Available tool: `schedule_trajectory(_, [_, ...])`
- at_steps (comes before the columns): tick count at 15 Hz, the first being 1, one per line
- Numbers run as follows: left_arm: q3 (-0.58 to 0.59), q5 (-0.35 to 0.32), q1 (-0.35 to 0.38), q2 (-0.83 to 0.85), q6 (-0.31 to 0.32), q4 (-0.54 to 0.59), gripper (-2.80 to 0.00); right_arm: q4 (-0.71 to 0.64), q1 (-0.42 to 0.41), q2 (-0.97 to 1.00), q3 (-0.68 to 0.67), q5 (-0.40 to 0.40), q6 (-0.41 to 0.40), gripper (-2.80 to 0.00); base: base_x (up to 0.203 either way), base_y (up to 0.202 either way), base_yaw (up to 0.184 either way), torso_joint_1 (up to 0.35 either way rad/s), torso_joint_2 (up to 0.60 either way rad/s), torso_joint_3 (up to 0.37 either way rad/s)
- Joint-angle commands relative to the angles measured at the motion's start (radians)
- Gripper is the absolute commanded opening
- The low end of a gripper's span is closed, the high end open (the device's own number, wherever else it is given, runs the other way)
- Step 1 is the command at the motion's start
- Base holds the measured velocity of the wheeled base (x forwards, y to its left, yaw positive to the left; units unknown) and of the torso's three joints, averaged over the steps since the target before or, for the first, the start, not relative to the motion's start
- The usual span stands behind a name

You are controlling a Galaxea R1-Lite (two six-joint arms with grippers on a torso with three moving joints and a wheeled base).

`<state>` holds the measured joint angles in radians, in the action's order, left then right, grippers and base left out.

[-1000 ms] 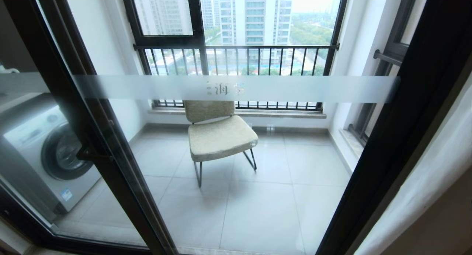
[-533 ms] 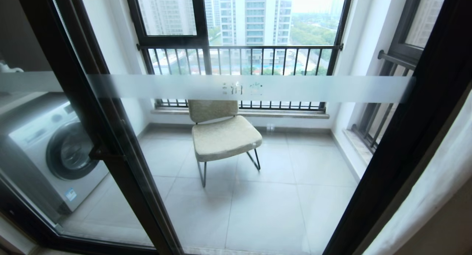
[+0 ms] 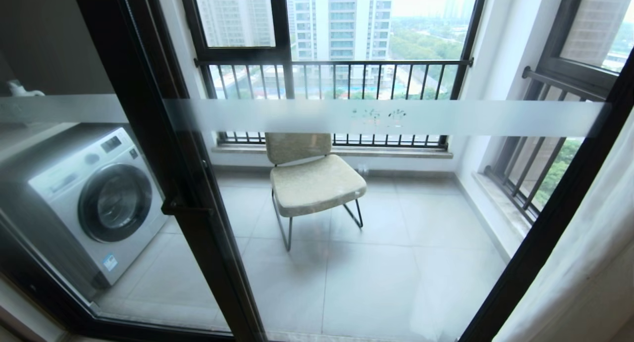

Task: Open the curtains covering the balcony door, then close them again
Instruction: Close the inner curtains on both sides

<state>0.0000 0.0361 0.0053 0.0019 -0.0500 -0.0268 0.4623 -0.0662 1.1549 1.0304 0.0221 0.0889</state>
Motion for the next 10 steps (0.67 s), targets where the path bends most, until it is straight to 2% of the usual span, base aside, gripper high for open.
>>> schedule_trajectory(1, [0.0, 0.001, 0.001, 0.0, -0.001, -0.001, -2.8, 0.004, 0.0, 0.002, 0.0, 0.001, 0.0, -2.8, 0.0, 0.199, -0.004, 0.002, 0.0, 0.002])
schedule_trajectory(8, [0.0, 0.001, 0.001, 0.0, -0.001, -0.001, -2.8, 0.006, 0.0, 0.006, 0.007, 0.001, -0.001, -2.8, 0.0, 0.187, 0.0, 0.001, 0.0, 0.003])
schedule_trajectory(10, [0.0, 0.001, 0.001, 0.0, -0.001, -0.001, -2.8, 0.007, 0.0, 0.017, 0.011, 0.004, -0.033, -2.8, 0.0, 0.193, -0.001, 0.013, 0.0, 0.006])
